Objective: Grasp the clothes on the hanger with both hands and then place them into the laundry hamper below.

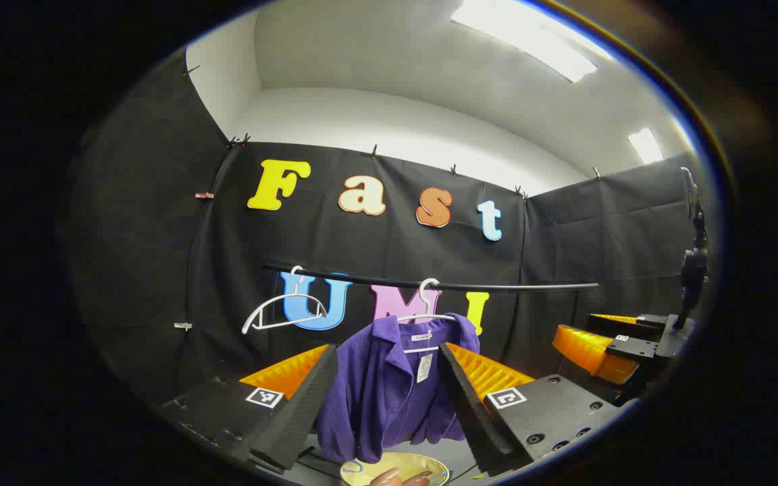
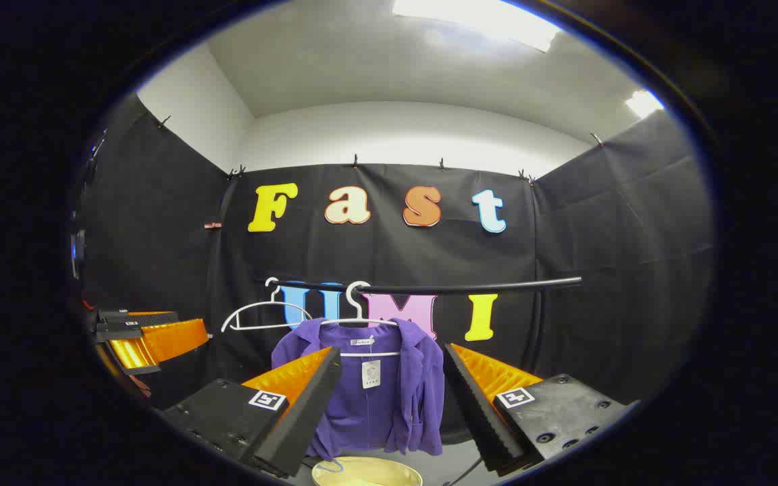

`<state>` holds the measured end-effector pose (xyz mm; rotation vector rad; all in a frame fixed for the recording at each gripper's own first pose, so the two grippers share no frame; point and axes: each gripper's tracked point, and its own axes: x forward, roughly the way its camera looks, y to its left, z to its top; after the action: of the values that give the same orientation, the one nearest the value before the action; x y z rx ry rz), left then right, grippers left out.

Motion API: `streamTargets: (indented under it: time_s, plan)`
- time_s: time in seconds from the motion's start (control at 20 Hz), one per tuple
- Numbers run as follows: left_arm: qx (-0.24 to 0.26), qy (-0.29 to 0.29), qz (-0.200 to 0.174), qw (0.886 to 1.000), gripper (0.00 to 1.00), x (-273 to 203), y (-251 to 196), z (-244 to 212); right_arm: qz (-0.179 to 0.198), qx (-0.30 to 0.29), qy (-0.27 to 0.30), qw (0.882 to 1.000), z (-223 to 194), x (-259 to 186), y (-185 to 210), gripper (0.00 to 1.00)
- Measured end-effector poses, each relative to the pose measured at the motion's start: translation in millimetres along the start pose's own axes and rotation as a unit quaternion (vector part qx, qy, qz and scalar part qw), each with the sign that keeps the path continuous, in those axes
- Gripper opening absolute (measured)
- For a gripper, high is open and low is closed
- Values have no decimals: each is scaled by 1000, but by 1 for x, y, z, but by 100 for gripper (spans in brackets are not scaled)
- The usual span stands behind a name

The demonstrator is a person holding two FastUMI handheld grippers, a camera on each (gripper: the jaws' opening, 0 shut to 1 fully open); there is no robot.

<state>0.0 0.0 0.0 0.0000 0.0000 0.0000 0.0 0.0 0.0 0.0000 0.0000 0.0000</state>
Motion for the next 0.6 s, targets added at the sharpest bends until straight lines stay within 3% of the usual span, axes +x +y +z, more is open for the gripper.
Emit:
streamTargets:
  time_s: [0.6]
  plan:
    - [-15,7,-8,1000,93,7,-3,2,-7,-1,-5,1000,-1,8,-6,96]
